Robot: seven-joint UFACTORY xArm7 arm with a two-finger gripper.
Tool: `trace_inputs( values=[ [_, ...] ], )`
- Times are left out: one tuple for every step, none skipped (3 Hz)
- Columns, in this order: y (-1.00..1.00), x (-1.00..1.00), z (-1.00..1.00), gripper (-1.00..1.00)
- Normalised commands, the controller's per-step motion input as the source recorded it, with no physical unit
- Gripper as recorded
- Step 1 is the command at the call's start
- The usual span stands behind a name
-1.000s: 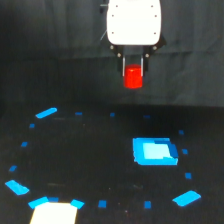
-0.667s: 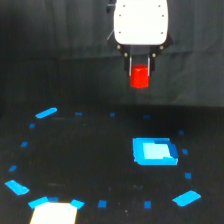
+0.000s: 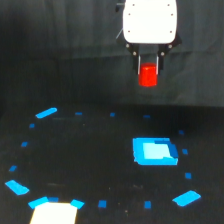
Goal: Pick up the red object from the table
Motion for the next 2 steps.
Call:
trace_inputs(
  values=[
    [0.03, 0.06, 0.58, -1.0],
    [0.07, 0.12, 0.08, -1.0]
  ],
)
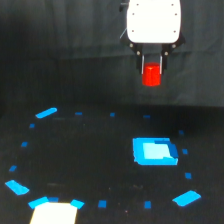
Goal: Pick up the red object from the table
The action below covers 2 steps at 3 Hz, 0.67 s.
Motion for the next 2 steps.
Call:
trace_inputs(
  values=[
    [0.07, -0.09, 1.0, -1.0],
    [0.41, 0.32, 0.3, -1.0]
  ],
)
